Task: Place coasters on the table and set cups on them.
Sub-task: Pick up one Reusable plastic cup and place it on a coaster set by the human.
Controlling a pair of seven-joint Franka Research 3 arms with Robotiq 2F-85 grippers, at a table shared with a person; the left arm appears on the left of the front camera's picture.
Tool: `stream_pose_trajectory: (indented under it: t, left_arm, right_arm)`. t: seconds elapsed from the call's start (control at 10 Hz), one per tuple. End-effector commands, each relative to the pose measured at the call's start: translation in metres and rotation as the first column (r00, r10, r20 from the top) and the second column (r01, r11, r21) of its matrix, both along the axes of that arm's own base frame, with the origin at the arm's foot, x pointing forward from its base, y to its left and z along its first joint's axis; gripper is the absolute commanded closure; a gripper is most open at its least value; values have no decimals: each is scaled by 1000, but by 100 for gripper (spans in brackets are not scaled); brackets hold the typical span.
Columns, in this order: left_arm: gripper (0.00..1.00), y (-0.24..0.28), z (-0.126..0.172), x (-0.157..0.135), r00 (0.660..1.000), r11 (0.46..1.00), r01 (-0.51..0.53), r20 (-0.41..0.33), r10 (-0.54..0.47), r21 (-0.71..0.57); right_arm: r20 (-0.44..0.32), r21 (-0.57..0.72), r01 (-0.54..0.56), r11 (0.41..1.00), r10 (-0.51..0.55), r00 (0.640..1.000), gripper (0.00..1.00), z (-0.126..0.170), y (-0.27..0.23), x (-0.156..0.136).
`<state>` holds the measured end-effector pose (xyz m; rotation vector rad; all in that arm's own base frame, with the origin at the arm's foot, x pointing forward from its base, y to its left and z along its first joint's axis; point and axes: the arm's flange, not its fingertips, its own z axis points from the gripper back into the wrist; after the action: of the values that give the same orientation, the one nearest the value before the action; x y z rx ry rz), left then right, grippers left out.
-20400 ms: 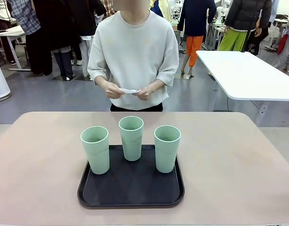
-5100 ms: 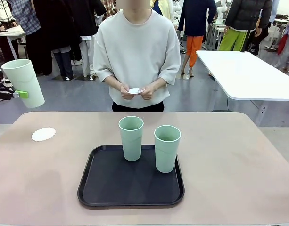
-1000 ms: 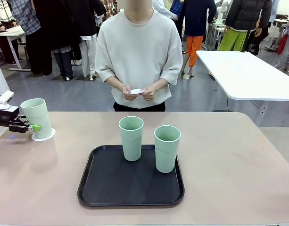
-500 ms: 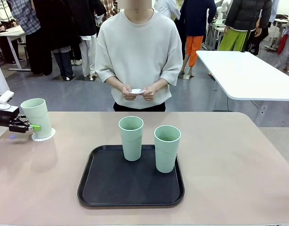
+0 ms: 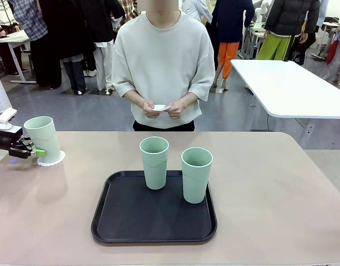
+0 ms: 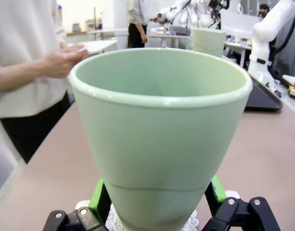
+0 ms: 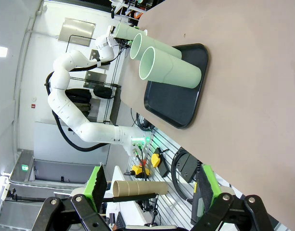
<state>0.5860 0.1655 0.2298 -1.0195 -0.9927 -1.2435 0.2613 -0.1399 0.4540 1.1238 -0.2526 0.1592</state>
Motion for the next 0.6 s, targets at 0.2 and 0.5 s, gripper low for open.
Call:
stream_pose_trajectory:
  t: [0.2,0.5]
  left_arm:
    - [0,-1,-2,-1,1000,999,20,0,-20,46]
    - [0,0,-3,3,999,997,29,-19,-28,72]
  right_arm:
    - [14,15,-6,1000,6,1000,0,2,1,0]
    - [14,15,-6,1000,6,1000,0,2,1,0]
